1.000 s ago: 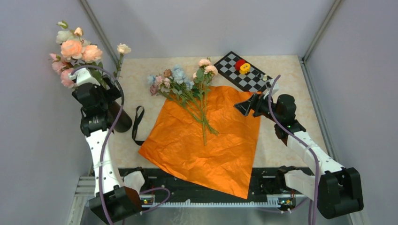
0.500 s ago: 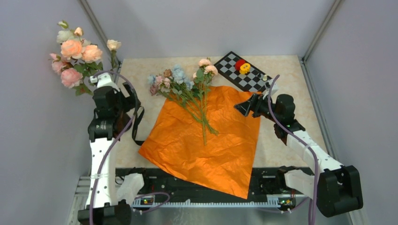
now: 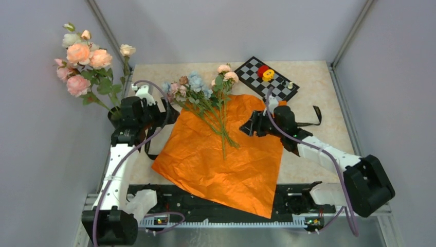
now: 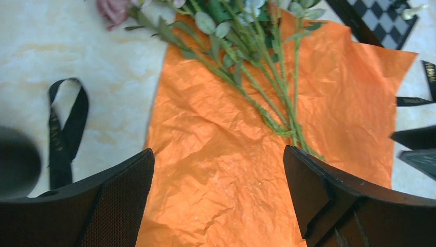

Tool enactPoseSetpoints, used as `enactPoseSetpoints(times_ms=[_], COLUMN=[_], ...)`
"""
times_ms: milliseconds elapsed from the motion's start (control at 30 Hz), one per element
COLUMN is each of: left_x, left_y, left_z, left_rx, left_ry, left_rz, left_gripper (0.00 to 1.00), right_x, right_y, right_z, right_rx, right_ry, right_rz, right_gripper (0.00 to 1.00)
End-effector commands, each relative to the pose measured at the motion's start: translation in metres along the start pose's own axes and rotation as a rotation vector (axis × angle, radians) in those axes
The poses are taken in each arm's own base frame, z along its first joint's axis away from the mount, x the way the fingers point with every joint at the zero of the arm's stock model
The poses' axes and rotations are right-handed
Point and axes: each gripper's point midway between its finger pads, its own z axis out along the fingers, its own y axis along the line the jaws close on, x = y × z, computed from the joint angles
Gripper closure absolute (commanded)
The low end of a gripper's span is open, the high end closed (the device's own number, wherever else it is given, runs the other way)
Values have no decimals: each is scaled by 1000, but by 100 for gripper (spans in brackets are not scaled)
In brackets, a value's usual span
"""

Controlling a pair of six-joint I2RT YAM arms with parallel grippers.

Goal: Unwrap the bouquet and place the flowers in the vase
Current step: Insert the fake flower into the vase, then pick up the fake flower from the wrapping paper.

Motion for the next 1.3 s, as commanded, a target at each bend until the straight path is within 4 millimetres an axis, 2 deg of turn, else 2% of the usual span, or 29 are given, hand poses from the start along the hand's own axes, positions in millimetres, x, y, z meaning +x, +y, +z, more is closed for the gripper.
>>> enactPoseSetpoints(times_ms=[0,133,167,333,567,700,867,1033,1267], left_x=[-17,-10,-9,-10,-15,-13,-11,-9,-9], left_y=[-32,-32,-32,-39,-32,-25,-31,-32,-32], left_z=[7,16,17,12,3,5,7,8,9], left_rx=[195,217,222,245,195,158,196,205,205], left_ry=[-88,-73,-68,-69,-96,-86,-64,-60,-58], left_rz=[51,36,28,8,65,82,61,53,53], left_gripper=[1,1,1,1,1,1,1,1,1], right_x=[-16,-5,-7,-4,-7,-6,-2,0,3], right_y=[20,31,35,40,19,10,8,15,14], right_z=[34,67,76,112,152,164,178,185,197], right_rx=[21,33,35,79,174,211,201,163,154], right_ry=[-33,29,33,90,138,163,182,186,201], right_rz=[-63,-116,-135,-218,-336,-364,-364,-354,-357], right_gripper=[40,44,45,49,56,57,60,62,69])
